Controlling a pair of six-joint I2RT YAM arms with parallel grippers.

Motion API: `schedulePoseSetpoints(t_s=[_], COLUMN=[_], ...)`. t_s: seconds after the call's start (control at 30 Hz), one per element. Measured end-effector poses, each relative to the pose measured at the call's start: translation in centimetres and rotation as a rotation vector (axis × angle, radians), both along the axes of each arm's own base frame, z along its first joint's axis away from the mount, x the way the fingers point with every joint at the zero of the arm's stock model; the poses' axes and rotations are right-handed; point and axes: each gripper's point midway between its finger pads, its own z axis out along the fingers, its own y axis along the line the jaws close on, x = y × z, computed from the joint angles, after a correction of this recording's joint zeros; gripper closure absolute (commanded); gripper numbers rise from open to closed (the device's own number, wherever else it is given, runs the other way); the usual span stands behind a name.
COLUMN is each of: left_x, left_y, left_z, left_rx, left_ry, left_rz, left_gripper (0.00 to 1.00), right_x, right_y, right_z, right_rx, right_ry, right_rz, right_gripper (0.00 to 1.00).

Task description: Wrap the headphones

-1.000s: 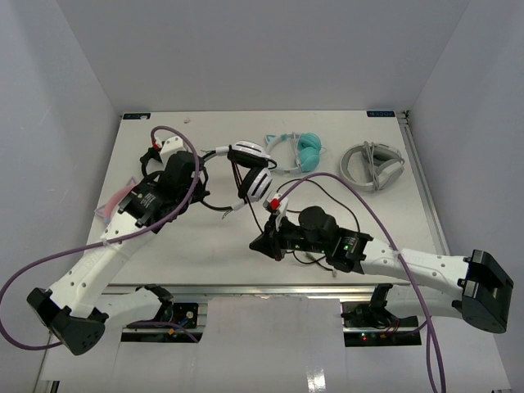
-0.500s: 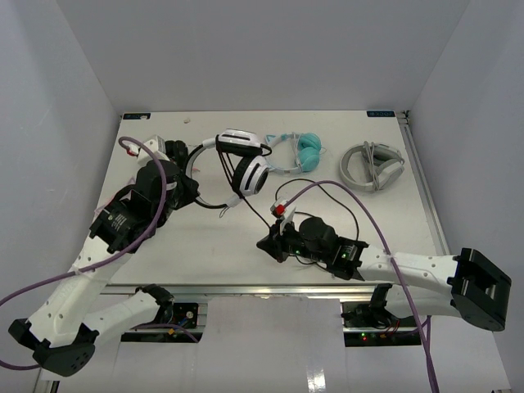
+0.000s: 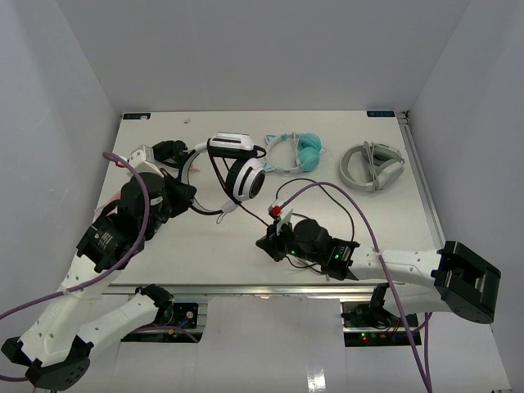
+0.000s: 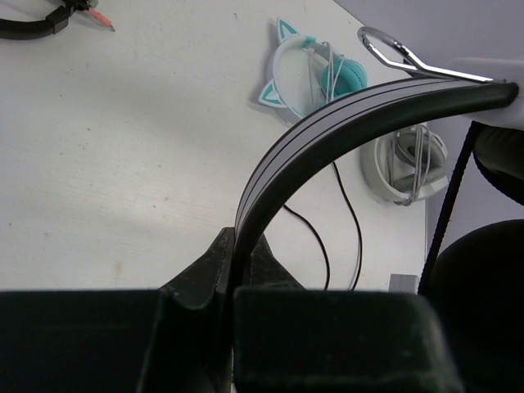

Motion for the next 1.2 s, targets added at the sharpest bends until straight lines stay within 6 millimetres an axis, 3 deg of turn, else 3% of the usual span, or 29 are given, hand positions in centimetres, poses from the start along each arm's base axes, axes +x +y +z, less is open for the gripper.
schedulePoseSetpoints(t_s=[0.23, 0.77, 0.9, 1.2], left_x=[-1.3, -8.2, -8.7, -8.8], left_y=[-1.5, -5.1, -5.7, -5.7], left_z=[0.0, 1.9, 1.2, -0.5], left_rx=[-0.057, -0.170, -0.159, -0.087], left_ry=[-0.015, -0.096, -0.080, -0.047], left_rz=[-0.106, -0.527, -0.577, -0.618], left_gripper=[1.00, 1.00, 1.00, 1.00], right_x=[1.0, 3.8, 4.4, 6.6], right_y=[-0.5, -2.4, -2.7, -4.1], right_z=[0.0, 1.0, 1.0, 1.1], right_rx=[-0.021, -0.045, -0.047, -0.057], right_ry=[-0.041, -0.121, -0.126, -0.139], right_rz=[-0.041, -0.119, -0.135, -0.196], right_gripper=[0.92, 0.87, 0.92, 0.92])
